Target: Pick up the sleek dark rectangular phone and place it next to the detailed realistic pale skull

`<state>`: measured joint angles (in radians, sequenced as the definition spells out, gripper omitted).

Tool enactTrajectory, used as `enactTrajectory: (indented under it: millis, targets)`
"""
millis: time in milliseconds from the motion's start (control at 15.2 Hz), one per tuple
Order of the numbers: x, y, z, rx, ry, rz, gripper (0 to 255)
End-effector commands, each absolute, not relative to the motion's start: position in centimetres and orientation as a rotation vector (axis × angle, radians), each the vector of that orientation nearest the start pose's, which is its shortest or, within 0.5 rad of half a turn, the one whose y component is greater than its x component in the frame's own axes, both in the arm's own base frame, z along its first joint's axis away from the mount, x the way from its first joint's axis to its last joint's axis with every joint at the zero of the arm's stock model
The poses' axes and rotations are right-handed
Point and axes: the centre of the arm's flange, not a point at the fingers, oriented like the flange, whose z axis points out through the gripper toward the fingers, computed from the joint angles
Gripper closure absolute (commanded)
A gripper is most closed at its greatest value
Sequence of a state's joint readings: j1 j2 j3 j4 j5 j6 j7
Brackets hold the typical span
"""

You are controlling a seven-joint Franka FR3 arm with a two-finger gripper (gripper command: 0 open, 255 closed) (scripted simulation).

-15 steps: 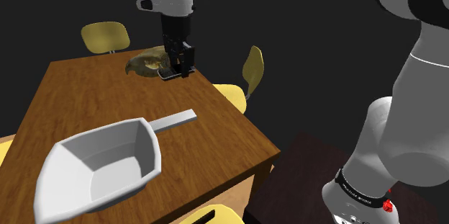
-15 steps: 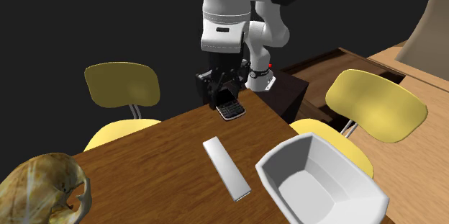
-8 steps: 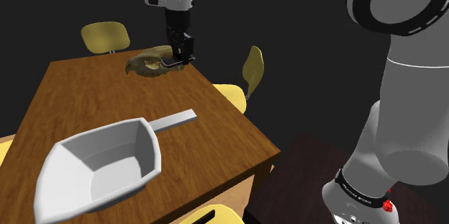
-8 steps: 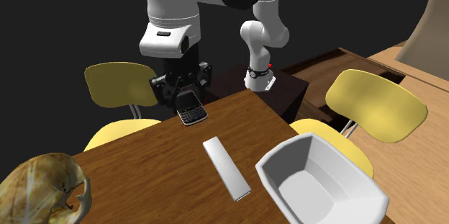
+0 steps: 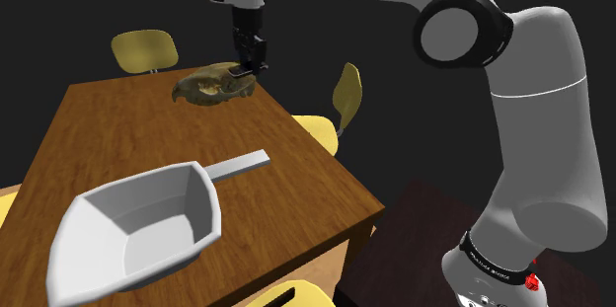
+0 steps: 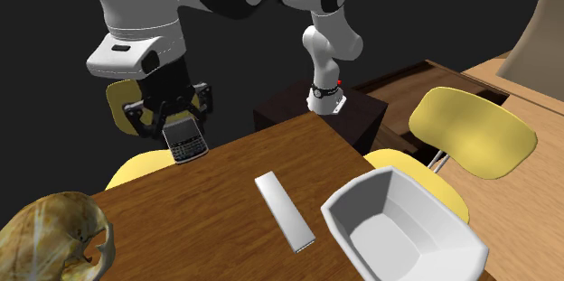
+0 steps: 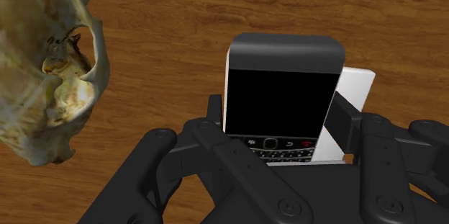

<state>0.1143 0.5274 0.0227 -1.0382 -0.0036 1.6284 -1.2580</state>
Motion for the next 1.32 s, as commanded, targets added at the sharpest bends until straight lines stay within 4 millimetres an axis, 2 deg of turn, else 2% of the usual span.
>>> enactTrajectory:
  millis: [0,1254]
  targets:
    - [70.8,8.8,54.0,-2.430,-2.032,-0.091,255]
    - [70.8,8.8,44.0,-2.430,-2.032,-0.091,255]
